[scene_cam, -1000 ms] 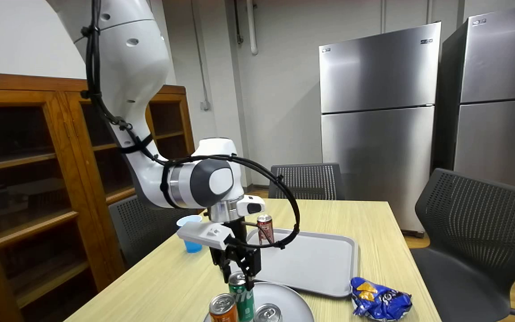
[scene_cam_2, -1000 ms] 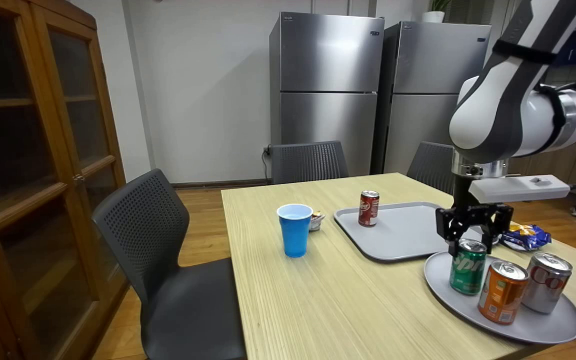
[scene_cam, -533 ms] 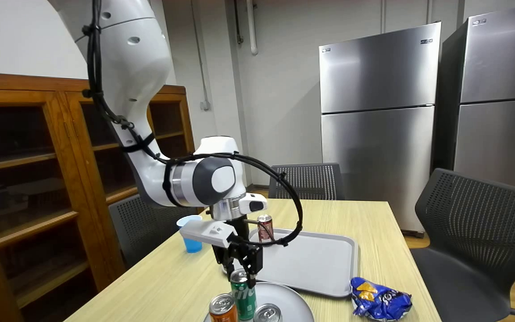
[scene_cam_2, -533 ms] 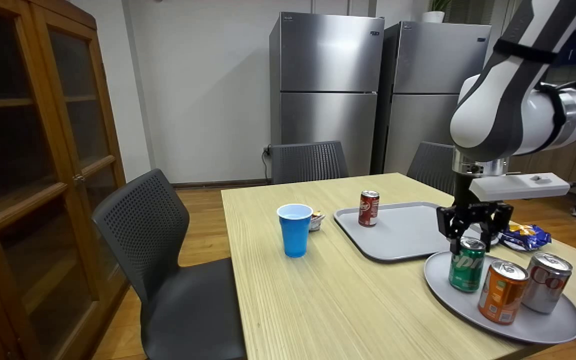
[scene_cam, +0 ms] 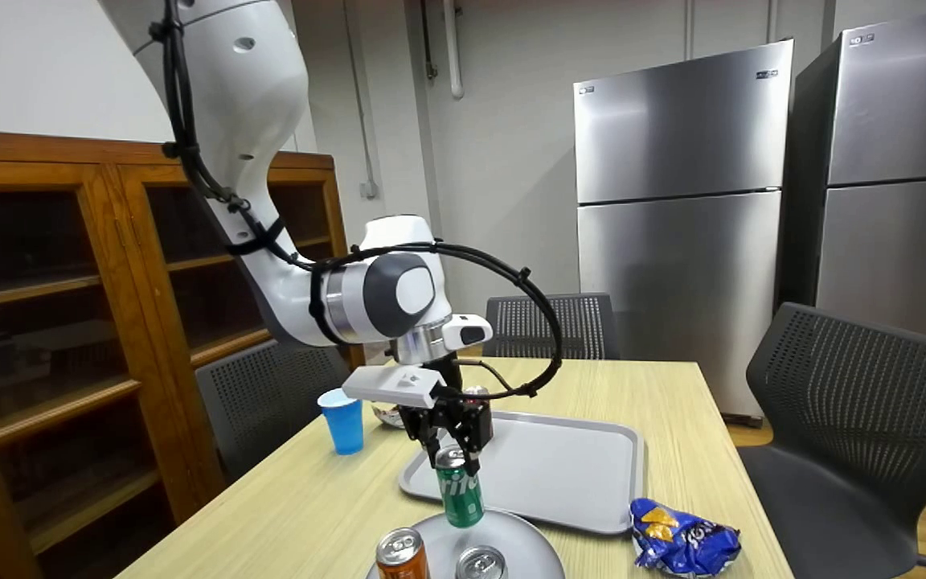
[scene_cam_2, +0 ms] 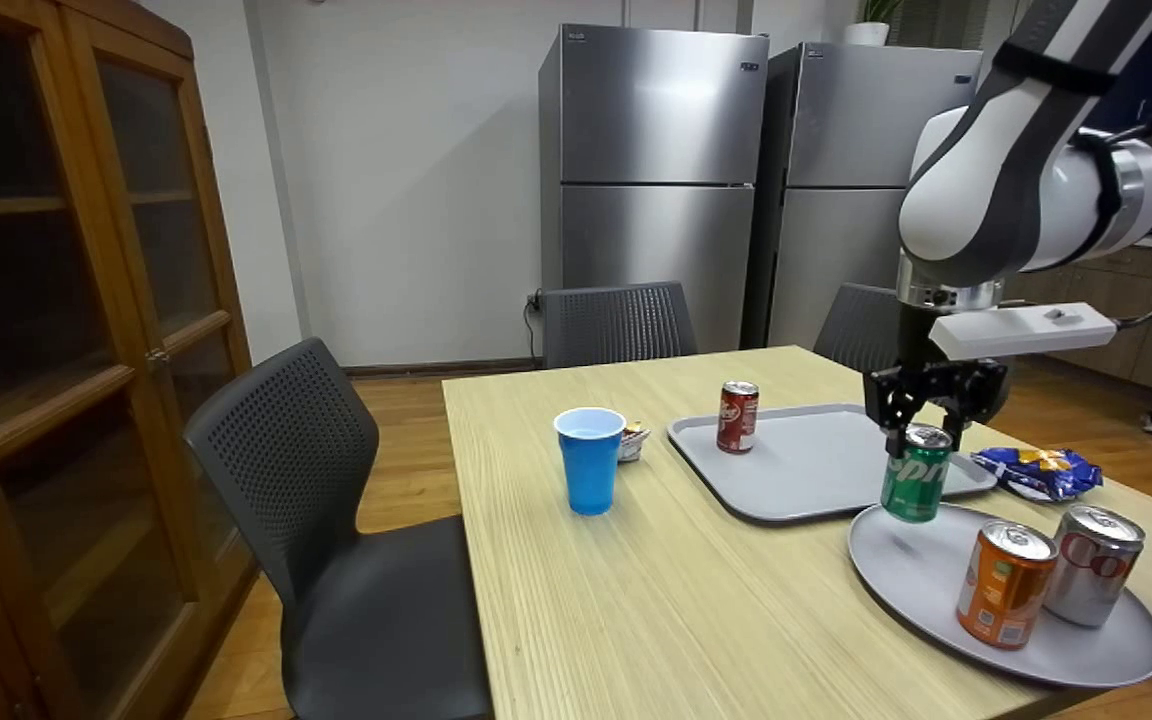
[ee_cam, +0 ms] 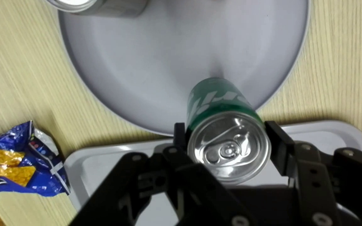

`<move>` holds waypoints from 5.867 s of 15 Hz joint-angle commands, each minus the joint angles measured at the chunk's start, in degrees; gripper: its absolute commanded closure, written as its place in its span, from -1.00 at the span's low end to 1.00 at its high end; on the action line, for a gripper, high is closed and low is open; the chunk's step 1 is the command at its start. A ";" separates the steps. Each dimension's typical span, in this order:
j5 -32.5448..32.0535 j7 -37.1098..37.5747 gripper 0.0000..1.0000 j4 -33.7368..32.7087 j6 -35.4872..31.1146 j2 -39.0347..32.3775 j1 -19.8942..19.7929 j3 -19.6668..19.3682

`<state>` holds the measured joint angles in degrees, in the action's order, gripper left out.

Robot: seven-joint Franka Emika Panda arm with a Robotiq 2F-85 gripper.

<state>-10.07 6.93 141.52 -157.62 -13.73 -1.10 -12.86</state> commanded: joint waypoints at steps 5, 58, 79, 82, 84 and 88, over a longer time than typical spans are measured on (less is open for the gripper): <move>1.42 -1.52 0.23 -7.25 0.74 -2.03 -2.31 1.32; 11.92 -6.86 -1.00 -56.00 17.61 -30.55 -8.07 7.00; 9.06 -9.52 -1.00 -21.67 7.86 -7.81 -5.24 5.42; 6.66 -8.86 -1.00 -16.78 7.15 -4.66 -4.14 4.89; 4.93 -7.83 -1.00 -13.87 6.97 -2.68 -3.49 4.46; 1.27 -4.67 -1.00 -8.27 6.64 0.88 -2.44 3.63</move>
<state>-5.66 -1.14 127.53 -149.93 -17.56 -4.93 -8.03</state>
